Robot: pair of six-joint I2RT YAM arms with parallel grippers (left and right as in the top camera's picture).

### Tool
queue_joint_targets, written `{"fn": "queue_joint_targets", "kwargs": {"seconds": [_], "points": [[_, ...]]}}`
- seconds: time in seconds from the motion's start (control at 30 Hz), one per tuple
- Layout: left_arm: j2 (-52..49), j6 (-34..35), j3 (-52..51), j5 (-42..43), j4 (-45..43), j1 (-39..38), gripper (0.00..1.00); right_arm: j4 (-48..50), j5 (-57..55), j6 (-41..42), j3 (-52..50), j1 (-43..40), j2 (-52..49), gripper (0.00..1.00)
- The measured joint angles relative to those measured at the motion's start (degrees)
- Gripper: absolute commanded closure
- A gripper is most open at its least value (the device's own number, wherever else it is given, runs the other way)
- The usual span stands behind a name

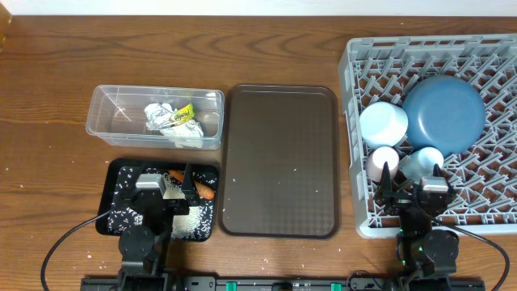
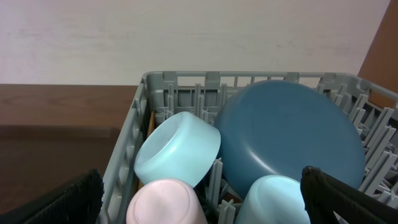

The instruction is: Sort waste into correct bins and load items into the dishwasher rack

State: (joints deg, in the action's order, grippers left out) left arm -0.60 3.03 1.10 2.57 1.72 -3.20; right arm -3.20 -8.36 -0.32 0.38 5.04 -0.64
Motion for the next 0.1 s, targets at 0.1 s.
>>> {"fn": "queue_joint_targets", "kwargs": {"seconds": [0.1], "points": [[0.0,0.0,0.0,0.0,0.0,0.0,0.01,0.0,0.0,0.0,0.0,0.0,0.0,0.01]]}}
